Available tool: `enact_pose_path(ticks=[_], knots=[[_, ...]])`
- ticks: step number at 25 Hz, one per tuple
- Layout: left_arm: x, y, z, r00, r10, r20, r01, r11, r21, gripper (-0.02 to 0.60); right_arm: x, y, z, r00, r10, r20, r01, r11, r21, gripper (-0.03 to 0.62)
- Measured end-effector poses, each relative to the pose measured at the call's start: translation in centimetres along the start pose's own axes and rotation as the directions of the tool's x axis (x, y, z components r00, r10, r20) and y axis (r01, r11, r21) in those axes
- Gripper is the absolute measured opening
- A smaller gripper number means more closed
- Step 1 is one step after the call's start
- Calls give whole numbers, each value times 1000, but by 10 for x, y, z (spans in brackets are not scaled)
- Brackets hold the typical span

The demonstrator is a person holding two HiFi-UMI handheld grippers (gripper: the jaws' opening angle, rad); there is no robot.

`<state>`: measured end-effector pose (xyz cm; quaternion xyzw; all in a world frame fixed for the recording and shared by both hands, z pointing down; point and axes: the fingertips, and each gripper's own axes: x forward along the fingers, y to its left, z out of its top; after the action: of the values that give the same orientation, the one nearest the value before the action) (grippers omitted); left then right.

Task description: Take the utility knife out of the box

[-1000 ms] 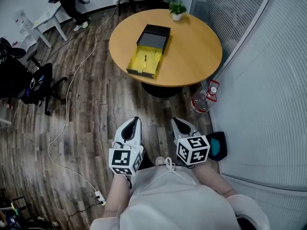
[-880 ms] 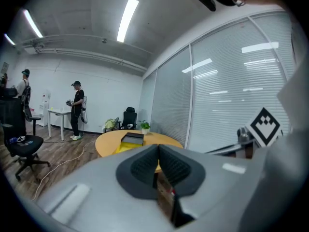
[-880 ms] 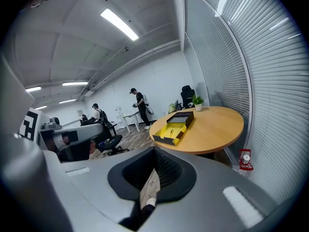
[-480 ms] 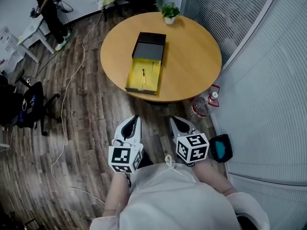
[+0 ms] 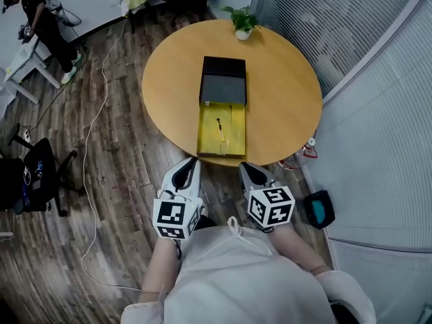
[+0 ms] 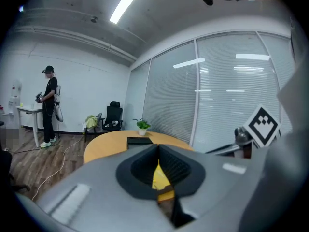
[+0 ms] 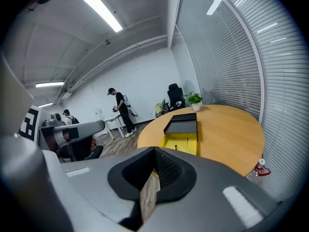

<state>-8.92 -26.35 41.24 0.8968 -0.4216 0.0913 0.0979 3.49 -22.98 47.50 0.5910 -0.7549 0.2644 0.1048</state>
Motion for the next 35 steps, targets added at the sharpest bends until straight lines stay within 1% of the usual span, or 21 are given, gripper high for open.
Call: enact_pose_path(ticks=[4, 8, 11, 14, 20, 23, 26, 29, 32, 35], knots=[[14, 45, 11, 998, -55, 2, 55, 998, -4, 6, 39, 23, 15, 999, -37, -5, 37, 999, 2, 0], [34, 79, 3, 997, -74, -24, 73, 996, -48, 6, 69, 24, 13, 996, -72, -49, 72, 997, 5, 0], [50, 90, -11, 993, -99, -61, 95, 993, -77, 6, 89, 15, 6, 990, -96, -100, 96, 995, -2, 0], [70, 96, -23, 987, -123, -100, 114, 989, -92, 6, 109, 4, 7, 985, -116, -127, 115, 993, -13, 0], [118, 109, -34, 976, -150, -155, 141, 988, -69, 6, 159, -18, 11, 977, -94, -191, 101, 994, 28, 0], [147, 120, -39, 971, -153, -183, 139, 987, -85, 6, 190, -36, 12, 968, -89, -235, 100, 994, 33, 0], [169, 130, -46, 966, -151, -211, 133, 987, -95, 8, 217, -49, 7, 953, -86, -289, 97, 995, 23, 1], [191, 141, -56, 959, -144, -244, 122, 987, -103, 8, 241, -64, 1, 931, -95, -352, 100, 995, -3, 2], [212, 153, -65, 951, -134, -280, 105, 988, -117, 8, 265, -80, -5, 902, -109, -418, 107, 994, -27, 2], [221, 155, -84, 940, -121, -317, 87, 989, -121, 6, 279, -96, -27, 869, -124, -479, 128, 991, -23, 10]])
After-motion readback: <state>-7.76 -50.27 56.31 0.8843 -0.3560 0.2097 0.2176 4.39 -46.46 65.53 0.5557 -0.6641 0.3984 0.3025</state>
